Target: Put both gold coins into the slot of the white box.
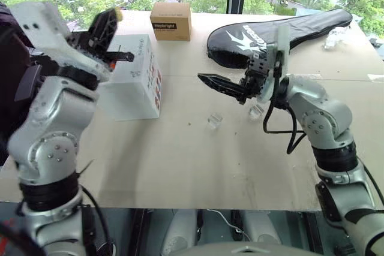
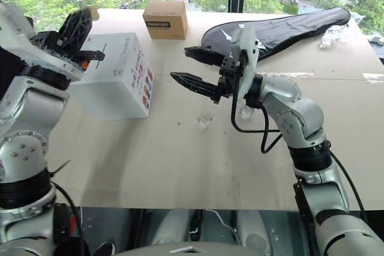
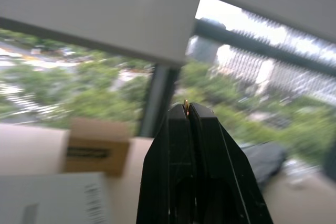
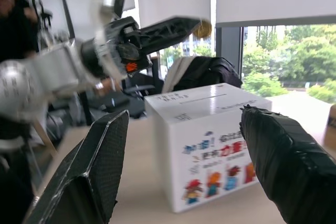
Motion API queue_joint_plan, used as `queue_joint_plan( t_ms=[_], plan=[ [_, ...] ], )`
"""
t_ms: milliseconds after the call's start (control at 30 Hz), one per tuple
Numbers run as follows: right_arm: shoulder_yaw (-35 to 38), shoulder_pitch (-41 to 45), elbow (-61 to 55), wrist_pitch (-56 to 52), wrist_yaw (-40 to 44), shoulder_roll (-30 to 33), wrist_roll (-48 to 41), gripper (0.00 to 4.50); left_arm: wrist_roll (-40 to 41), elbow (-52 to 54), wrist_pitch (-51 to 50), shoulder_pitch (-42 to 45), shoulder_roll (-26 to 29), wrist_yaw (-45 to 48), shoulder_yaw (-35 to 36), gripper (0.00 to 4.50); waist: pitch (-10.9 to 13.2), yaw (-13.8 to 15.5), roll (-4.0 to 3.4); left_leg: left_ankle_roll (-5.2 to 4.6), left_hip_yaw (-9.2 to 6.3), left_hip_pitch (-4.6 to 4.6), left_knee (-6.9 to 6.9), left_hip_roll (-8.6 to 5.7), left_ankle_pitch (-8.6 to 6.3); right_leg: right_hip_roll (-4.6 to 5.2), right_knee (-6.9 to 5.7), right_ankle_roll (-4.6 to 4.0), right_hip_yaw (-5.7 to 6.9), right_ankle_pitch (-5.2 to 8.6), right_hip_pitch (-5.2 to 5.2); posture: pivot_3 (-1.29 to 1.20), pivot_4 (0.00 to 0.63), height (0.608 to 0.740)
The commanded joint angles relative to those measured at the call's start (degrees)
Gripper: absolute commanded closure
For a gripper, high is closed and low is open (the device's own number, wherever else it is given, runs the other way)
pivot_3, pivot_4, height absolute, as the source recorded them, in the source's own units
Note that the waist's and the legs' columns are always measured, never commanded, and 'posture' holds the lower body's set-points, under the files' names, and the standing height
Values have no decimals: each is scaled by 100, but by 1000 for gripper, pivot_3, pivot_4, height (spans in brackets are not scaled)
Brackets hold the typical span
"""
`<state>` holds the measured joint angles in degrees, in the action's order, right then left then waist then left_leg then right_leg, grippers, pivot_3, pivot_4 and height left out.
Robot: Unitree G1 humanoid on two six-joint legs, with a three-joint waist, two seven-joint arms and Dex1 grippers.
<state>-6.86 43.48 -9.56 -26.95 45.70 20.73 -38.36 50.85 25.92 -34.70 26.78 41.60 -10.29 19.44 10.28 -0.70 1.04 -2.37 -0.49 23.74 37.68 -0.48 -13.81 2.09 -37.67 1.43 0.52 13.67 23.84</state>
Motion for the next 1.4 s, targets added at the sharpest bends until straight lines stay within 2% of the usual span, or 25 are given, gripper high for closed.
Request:
queue_joint_plan(
  t_ms=[33,200,567,867,1400],
  plan=[
    [147,393,264,360,185,-41,258,847,-473,86,-676,122,152,-569,-32,4500,1,8,1,5,0,5,-4,0,3,5,4,0,0,0,4,0,150,740],
    [192,469,493,505,300,-102,451,847,-509,63,-1165,154,-280,-601,-150,4500,1,65,3,18,-1,9,-26,-3,8,22,26,0,6,0,6,0,150,740],
    [262,339,267,234,409,-52,426,847,-600,-3,-2095,256,-745,-674,54,4500,1,61,4,20,0,9,-33,-5,8,33,25,-1,6,-1,11,0,150,740],
    [281,272,237,117,491,-7,412,847,-930,127,-2752,344,-833,-802,178,4500,0,35,4,20,0,1,-32,-9,9,36,8,-2,5,-1,11,0,150,740],
    [288,291,300,146,510,-76,455,847,-1634,307,-3115,458,-935,-483,115,4500,-1,14,5,26,-1,-2,-30,-14,13,38,-5,-2,4,-2,12,0,150,740]
  ],
)
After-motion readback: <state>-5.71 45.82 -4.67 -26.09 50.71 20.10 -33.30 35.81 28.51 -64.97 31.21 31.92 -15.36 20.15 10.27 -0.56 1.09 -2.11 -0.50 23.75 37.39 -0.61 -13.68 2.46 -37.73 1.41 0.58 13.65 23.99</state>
